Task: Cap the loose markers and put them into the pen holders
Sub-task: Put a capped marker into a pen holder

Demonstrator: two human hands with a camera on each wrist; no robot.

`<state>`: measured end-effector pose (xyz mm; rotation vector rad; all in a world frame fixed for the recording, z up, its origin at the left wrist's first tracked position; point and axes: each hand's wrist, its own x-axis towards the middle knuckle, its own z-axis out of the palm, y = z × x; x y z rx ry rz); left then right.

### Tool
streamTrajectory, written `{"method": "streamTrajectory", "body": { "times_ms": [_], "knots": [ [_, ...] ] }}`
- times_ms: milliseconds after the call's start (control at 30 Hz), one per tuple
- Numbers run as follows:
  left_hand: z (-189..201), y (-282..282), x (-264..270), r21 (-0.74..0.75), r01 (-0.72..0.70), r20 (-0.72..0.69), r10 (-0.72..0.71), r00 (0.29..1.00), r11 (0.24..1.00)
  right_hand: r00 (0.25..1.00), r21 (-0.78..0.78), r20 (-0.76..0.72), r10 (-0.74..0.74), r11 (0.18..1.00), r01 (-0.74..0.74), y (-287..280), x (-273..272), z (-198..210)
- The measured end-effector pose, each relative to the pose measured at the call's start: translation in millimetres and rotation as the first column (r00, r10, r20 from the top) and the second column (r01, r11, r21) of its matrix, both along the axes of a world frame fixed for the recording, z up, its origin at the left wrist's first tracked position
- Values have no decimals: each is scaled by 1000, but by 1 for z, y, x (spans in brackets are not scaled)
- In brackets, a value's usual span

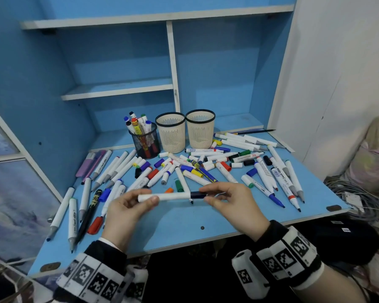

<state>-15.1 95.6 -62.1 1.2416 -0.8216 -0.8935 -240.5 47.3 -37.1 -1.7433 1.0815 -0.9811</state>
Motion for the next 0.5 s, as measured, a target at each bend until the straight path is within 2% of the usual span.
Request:
{"method": "streamTrajectory", "body": {
  "times_ms": [100, 167, 233, 367, 433, 500],
  "knots": [
    [36, -4, 11, -73, -85, 1, 85, 996, 994, 977, -121, -179, -115, 988, 94, -14, -23, 2],
    [62, -7, 20, -147, -134, 79, 147, 986, 980, 924, -189, -334, -187, 974, 129, -28, -42, 4],
    [88, -15, 33, -227, -167, 182, 211, 961, 959, 845, -187, -501, -187, 977, 105, -41, -60, 7],
    [131, -45, 65, -360, -235, 438, 386, 812, 903, 632, -87, -771, -76, 996, 13, -57, -86, 8],
    [148, -64, 75, -387, -239, 549, 431, 716, 891, 572, -93, -818, -60, 995, -28, -60, -90, 9],
    [160, -83, 81, -392, -248, 607, 451, 655, 886, 530, -81, -847, -38, 995, -58, -62, -91, 10]
  ]
}}
